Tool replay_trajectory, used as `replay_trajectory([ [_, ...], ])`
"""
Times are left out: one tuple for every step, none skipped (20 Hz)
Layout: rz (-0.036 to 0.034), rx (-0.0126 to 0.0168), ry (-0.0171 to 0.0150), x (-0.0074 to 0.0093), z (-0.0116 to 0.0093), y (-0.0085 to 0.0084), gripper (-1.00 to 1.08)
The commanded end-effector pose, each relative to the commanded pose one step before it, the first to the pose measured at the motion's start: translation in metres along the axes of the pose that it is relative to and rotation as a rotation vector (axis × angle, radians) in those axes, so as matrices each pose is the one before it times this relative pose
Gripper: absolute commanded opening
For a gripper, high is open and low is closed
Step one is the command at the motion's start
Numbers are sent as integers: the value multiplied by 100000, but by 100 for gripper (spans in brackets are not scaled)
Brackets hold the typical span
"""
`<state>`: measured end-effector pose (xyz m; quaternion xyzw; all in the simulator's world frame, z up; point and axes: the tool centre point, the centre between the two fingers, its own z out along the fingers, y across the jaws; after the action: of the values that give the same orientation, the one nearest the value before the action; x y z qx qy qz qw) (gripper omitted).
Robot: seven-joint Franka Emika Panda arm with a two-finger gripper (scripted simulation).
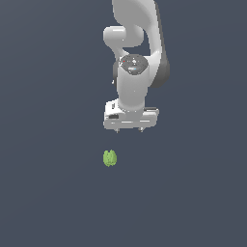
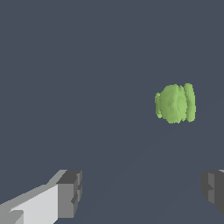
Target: Pick up the object and move it to a goal position.
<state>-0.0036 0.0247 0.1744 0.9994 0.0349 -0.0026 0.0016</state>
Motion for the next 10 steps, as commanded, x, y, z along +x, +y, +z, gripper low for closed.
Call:
replay_trajectory([
  [0,0,0,0,0,1,100],
  [-61,-15,29,3,-11,7,100],
  [-252,-60,118,3,-54,-26,100],
  [-383,-89,176,6,-78,-21,100],
  [-535,-122,239,8,-107,-30,100],
  [-687,-151,294,8,-133,-40,100],
  [-806,-168,323,7,-149,-44,100],
  [-710,-138,260,3,-123,-43,100],
  [-548,-97,177,-1,-87,-30,100],
  [-390,-61,107,-3,-55,-21,100],
])
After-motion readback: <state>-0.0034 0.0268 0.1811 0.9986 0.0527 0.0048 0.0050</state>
